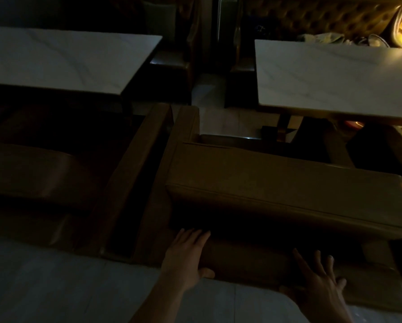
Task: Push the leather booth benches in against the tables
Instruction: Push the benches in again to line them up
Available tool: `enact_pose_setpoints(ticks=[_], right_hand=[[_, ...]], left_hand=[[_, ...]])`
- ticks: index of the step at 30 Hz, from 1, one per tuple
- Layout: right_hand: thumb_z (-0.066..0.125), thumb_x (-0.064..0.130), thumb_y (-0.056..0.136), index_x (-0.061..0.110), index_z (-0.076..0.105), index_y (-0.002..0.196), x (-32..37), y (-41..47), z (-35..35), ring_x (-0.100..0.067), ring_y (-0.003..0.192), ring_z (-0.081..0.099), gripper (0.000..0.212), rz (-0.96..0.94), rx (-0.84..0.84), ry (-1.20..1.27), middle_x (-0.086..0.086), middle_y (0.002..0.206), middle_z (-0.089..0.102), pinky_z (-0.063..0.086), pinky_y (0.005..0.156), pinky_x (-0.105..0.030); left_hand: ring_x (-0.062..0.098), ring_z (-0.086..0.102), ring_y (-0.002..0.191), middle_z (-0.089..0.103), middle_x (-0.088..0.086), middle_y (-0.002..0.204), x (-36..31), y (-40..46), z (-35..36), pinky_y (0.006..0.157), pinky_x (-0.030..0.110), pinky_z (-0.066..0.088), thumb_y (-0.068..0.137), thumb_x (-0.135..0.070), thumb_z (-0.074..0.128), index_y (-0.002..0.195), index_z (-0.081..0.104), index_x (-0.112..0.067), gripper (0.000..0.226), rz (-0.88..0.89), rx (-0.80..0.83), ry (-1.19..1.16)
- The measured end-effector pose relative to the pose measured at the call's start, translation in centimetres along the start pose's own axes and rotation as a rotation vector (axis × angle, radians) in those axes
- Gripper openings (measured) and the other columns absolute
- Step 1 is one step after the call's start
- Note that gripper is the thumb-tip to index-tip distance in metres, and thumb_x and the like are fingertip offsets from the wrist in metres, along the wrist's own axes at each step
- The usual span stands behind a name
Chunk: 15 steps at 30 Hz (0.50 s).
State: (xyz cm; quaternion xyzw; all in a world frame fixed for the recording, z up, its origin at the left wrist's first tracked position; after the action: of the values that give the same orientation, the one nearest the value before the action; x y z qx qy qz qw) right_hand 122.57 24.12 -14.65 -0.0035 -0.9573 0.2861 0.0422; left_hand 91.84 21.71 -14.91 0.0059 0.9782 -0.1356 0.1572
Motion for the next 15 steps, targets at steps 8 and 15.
enact_pose_setpoints(ticks=[8,15], right_hand=[[0.056,0.083,0.073,0.046,-0.019,0.149,-0.3,1.0,0.4,-0.041,0.148,-0.022,0.114,0.022,0.093,-0.007,-0.008,0.163,-0.024,0.013,0.117,-0.069],[0.059,0.08,0.073,0.049,-0.017,0.15,-0.6,1.8,0.4,-0.04,0.148,-0.024,0.113,0.06,0.115,0.027,-0.008,0.164,-0.024,0.011,0.116,-0.07]], left_hand=[[0.016,0.009,0.148,0.017,-0.01,0.161,0.5,0.1,0.6,0.123,0.038,0.002,0.075,-0.068,0.064,0.153,0.01,-0.038,0.1,0.007,0.017,-0.022],[0.015,0.002,0.148,0.014,-0.012,0.161,0.4,0.6,0.6,0.12,0.035,-0.007,0.078,-0.058,0.069,0.153,0.009,-0.039,0.098,0.017,0.063,-0.053]])
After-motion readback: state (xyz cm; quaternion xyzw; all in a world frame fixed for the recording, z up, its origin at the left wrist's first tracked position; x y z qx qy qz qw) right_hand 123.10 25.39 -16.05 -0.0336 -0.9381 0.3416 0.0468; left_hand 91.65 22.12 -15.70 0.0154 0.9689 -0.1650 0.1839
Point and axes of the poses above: each hand's wrist, its own y-axis towards the middle knuckle, its own z-axis out of the palm, x = y × z, the point moved 8 cm from there along y, towards the middle knuckle
